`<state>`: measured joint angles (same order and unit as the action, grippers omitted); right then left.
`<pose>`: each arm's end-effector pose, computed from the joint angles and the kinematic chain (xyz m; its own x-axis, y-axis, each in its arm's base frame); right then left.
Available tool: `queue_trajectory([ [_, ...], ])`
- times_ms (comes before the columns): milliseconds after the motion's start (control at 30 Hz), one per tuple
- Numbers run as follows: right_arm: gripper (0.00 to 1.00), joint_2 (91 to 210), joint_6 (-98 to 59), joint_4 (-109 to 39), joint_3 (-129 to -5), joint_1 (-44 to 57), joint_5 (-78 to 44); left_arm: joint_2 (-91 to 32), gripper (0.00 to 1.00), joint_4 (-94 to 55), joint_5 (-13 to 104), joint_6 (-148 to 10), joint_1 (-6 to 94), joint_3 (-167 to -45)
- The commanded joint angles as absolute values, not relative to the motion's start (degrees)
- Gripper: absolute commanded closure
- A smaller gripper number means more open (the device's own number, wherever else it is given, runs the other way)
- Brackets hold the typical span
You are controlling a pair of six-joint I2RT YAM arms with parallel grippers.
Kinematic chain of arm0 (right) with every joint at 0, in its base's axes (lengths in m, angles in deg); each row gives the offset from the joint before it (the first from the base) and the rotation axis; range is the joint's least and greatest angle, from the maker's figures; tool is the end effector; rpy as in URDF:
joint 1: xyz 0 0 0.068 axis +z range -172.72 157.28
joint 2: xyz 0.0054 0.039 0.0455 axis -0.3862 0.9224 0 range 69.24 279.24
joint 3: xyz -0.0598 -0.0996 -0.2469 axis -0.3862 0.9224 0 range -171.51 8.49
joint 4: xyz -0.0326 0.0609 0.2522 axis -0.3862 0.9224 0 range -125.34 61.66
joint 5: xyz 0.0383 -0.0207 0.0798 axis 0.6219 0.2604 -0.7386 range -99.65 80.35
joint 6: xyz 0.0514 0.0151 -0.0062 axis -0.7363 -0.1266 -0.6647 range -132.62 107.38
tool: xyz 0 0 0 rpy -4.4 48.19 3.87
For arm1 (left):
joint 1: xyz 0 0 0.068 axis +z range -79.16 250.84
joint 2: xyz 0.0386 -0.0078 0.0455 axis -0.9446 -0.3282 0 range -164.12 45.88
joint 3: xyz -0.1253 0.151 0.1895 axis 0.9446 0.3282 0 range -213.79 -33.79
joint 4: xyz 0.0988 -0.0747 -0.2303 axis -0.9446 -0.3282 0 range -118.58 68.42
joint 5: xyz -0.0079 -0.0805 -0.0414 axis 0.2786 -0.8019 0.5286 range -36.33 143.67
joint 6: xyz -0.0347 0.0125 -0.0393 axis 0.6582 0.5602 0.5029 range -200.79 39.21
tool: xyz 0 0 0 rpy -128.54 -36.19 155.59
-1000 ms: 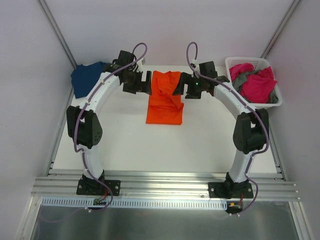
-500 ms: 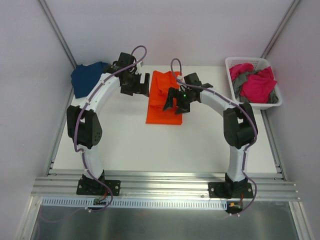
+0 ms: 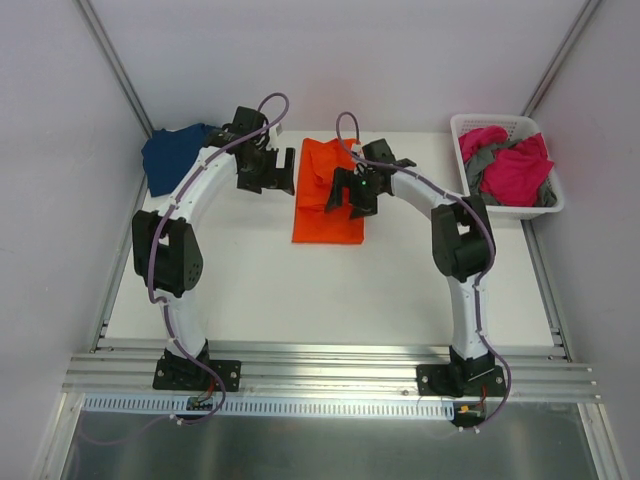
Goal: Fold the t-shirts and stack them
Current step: Fold the tshirt
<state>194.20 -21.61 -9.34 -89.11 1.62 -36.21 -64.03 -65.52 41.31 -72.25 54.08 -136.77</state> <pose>0.4306 0.2123 0.1856 -0.8177 -0.2164 -0.5334 -0.4900 0.7479 0.4478 0.4086 -0.1310 0.3073 -0.7956 0.0882 -0.5994 0.2962 0.9196 -0.2579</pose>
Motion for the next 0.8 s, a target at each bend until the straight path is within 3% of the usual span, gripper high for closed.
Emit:
queue_trajectory([
  [0,0.05,194.65,-20.0,-10.02,-96.27,0.4,-33.65,-61.7,0.01,-66.05,40.84,-71.03,54.58,-136.27],
  [433,0.01,202.3,-18.77,-12.92,-112.79,-3.38,-29.16,-60.82,0.01,-66.14,41.1,-71.47,55.02,-134.34],
  [767,0.01,194.4,-23.33,-15.11,-102.7,-2.42,-35.22,-60.38,0.01,-66.05,41.19,-72.17,54.84,-135.39],
])
